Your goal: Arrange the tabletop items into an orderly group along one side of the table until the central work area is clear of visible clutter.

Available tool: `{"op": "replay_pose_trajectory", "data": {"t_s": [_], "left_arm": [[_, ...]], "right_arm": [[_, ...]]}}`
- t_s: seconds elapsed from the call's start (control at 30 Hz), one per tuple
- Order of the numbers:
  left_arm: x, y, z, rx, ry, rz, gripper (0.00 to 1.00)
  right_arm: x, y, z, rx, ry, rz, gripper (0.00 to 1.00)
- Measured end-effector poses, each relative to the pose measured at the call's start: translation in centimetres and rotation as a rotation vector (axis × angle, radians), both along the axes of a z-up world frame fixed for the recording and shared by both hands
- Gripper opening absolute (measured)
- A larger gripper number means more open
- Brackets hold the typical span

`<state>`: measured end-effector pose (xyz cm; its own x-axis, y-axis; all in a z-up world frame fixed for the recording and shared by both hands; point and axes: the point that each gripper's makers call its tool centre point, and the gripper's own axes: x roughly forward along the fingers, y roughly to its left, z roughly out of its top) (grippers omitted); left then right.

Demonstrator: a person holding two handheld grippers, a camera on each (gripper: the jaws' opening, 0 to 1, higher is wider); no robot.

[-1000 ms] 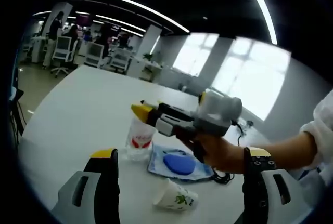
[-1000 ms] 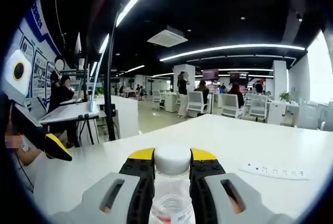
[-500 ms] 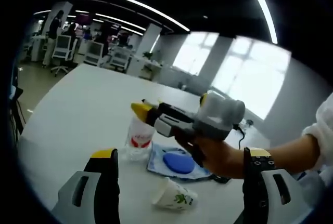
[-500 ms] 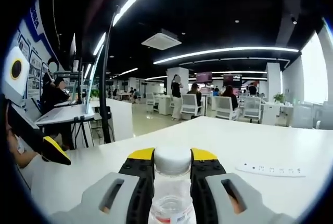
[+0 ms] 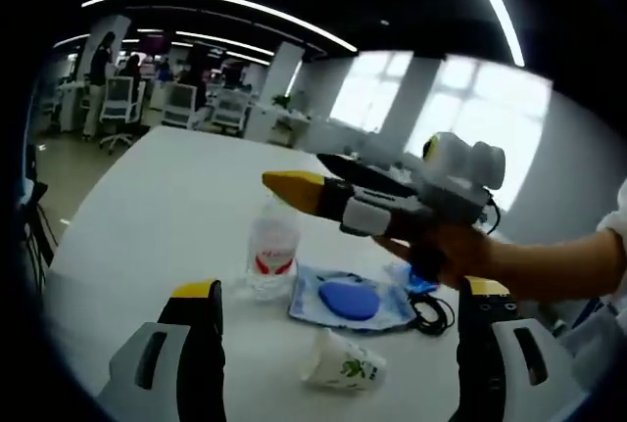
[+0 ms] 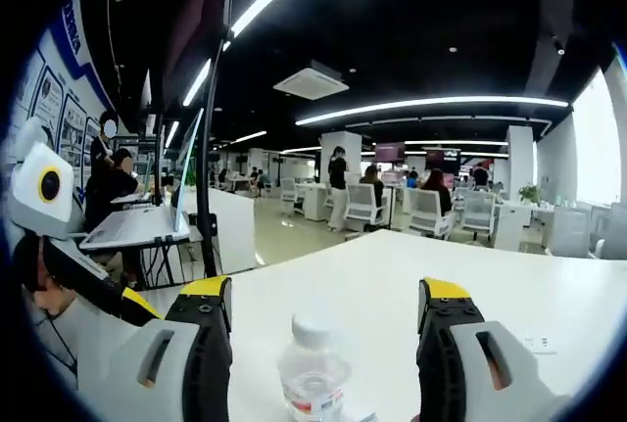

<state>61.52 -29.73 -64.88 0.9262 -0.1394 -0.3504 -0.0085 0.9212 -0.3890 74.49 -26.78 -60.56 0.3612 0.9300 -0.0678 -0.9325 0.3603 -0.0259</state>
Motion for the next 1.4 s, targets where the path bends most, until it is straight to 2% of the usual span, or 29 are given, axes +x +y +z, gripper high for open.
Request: {"op": "replay_pose_trajectory", "data": {"t_s": [0.1,0.17,0.23,0.3,0.43,0.5,0.53,0.63,0.73,0.83,0.93,1.0,1.07,1.2,1.3,1.4], "left_arm": [[0.1,-0.6,-0.2,-0.024,0.020,-0.014,0.97],[0.0,-1.2,-0.3,-0.028,0.026,-0.023,0.97],[0.0,-1.6,-1.0,-0.032,0.058,-0.026,0.97],[0.1,-2.0,-1.2,-0.036,0.068,-0.036,0.97],[0.1,-2.3,-0.4,-0.023,0.049,-0.047,0.97],[0.1,-2.4,-0.1,-0.007,0.050,-0.053,0.97],[0.1,-2.2,-0.2,0.004,0.053,-0.050,0.97],[-0.1,-1.7,-0.4,0.025,0.072,-0.023,0.95],[-0.2,-1.3,-0.3,-0.013,0.064,0.006,0.95],[0.2,-1.2,0.2,-0.036,0.044,0.014,0.94],[0.2,-1.8,0.1,-0.033,0.048,0.020,0.91],[0.1,-2.6,0.0,-0.036,0.061,-0.001,0.91],[0.0,-3.2,0.5,-0.039,0.054,-0.012,0.91],[0.4,-3.0,0.9,-0.018,0.037,-0.013,0.91],[0.4,-2.5,0.5,-0.031,0.048,-0.002,0.90],[0.6,-2.3,1.0,-0.054,0.025,0.012,0.90]], "right_arm": [[-1.1,-2.0,0.4,-0.016,0.005,-0.001,0.76],[-1.2,-3.0,0.2,-0.025,0.014,-0.003,0.76],[-1.7,-4.3,-0.4,-0.052,0.054,-0.004,0.73],[-1.6,-5.3,-0.3,-0.056,0.053,-0.018,0.72],[-2.3,-7.1,0.9,-0.056,0.072,-0.029,0.73],[-2.4,-7.9,0.4,-0.059,0.170,-0.038,0.73],[-2.2,-8.7,0.2,-0.069,0.183,-0.062,0.73],[-2.6,-9.5,0.0,-0.068,0.174,-0.068,0.73],[-3.5,-11.1,0.5,-0.048,0.185,-0.095,0.73],[-3.5,-12.7,0.6,-0.034,0.215,-0.129,0.73],[-3.9,-13.9,0.6,-0.060,0.232,-0.132,0.72],[-4.0,-14.9,0.8,-0.074,0.229,-0.150,0.71],[-3.7,-15.9,1.4,-0.067,0.228,-0.163,0.71],[-3.4,-17.0,2.5,-0.056,0.231,-0.164,0.71],[-3.4,-17.7,2.6,-0.075,0.215,-0.161,0.71],[-2.9,-18.6,2.4,-0.077,0.227,-0.159,0.71]]}}
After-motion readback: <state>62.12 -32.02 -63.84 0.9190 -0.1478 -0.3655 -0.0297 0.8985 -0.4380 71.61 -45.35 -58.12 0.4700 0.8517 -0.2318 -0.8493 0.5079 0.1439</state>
